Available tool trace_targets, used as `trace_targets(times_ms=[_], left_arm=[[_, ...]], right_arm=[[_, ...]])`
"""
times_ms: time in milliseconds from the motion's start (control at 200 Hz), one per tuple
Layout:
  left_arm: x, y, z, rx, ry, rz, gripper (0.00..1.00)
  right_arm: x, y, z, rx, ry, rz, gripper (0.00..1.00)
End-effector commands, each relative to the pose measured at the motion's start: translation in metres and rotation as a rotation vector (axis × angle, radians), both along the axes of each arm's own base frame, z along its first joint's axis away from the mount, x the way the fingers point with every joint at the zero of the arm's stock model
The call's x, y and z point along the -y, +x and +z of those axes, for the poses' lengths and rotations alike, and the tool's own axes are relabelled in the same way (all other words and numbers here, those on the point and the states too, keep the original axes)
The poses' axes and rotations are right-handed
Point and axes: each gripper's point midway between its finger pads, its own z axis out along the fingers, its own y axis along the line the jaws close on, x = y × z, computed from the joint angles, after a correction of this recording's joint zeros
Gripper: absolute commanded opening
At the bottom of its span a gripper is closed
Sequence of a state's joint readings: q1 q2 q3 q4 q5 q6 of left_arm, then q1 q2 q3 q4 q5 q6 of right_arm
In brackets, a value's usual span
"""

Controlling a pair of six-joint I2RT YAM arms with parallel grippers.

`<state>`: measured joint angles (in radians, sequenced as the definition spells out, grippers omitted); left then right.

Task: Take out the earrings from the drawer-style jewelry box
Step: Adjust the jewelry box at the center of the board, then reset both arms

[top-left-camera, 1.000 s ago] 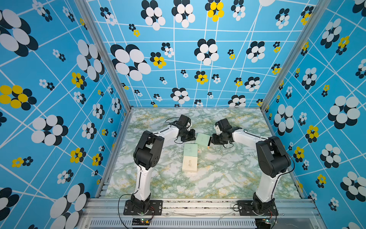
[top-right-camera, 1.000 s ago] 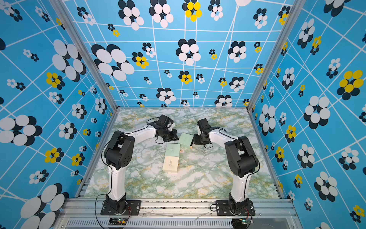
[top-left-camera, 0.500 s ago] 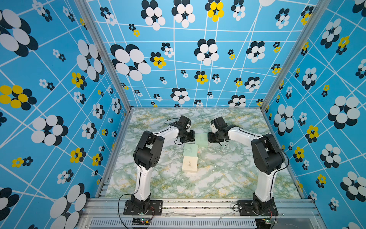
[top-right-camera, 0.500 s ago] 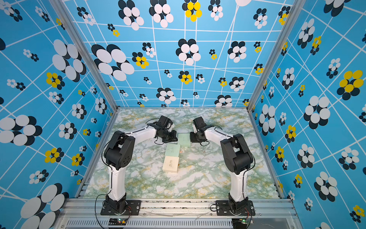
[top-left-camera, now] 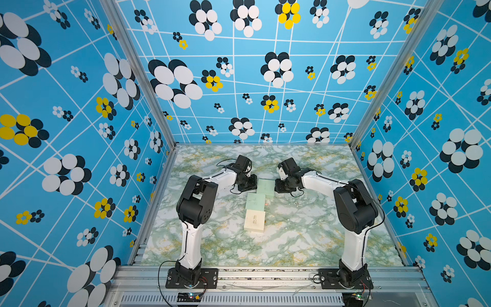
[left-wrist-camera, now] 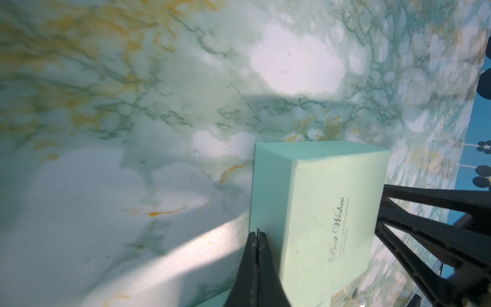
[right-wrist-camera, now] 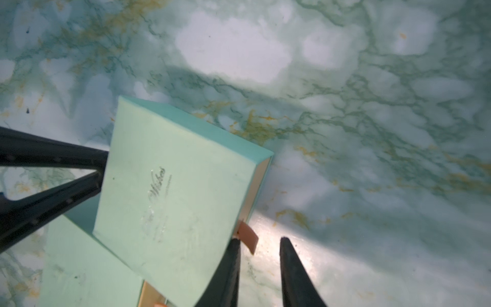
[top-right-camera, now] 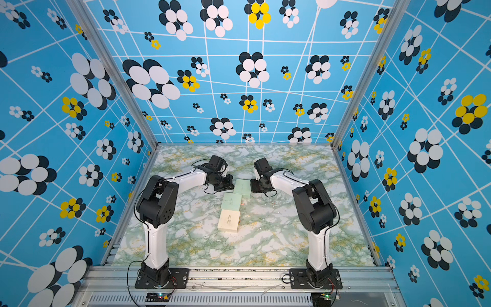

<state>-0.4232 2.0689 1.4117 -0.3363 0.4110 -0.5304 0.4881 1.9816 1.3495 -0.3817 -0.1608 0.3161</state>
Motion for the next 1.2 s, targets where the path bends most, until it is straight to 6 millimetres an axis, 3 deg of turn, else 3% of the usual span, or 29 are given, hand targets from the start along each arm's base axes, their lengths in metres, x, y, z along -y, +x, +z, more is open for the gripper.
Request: trace_targets(times_ms=[0, 305, 435, 630, 680, 925, 1040, 1164, 1194], left_arm=[[0.002, -0.001, 0.023, 0.056, -0.029, -0.019, 0.0], [-0.006, -0.008, 0.023, 0.058, -0.014, -0.009, 0.0], [-0.015, -0.007, 0.026, 0.081, 0.01, 0.022, 0.0], [-0.044, -0.001, 0.042, 0.166, 0.105, 0.1, 0.02], [-0.05, 0.001, 0.06, 0.213, 0.112, 0.117, 0.02], [-0.078, 0.001, 0.102, 0.376, 0.183, 0.173, 0.13], [-0.092, -0.003, 0.116, 0.465, 0.215, 0.189, 0.22], [-0.109, -0.01, 0.128, 0.535, 0.257, 0.202, 0.42], [-0.114, -0.011, 0.129, 0.543, 0.269, 0.209, 0.52]], right_arm=[[-0.023, -0.003, 0.006, -0.008, 0.06, 0.043, 0.29], [-0.037, -0.005, 0.005, -0.006, 0.082, 0.066, 0.29], [-0.025, -0.001, 0.012, 0.037, 0.025, 0.039, 0.3], [0.009, -0.002, 0.035, 0.117, -0.115, 0.013, 0.33], [0.017, -0.002, 0.042, 0.14, -0.138, 0.006, 0.33], [0.064, -0.008, 0.084, 0.289, -0.204, -0.034, 0.35], [0.097, -0.014, 0.104, 0.374, -0.224, -0.086, 0.36], [0.133, -0.023, 0.129, 0.482, -0.226, -0.165, 0.38], [0.141, -0.026, 0.133, 0.506, -0.231, -0.181, 0.4]])
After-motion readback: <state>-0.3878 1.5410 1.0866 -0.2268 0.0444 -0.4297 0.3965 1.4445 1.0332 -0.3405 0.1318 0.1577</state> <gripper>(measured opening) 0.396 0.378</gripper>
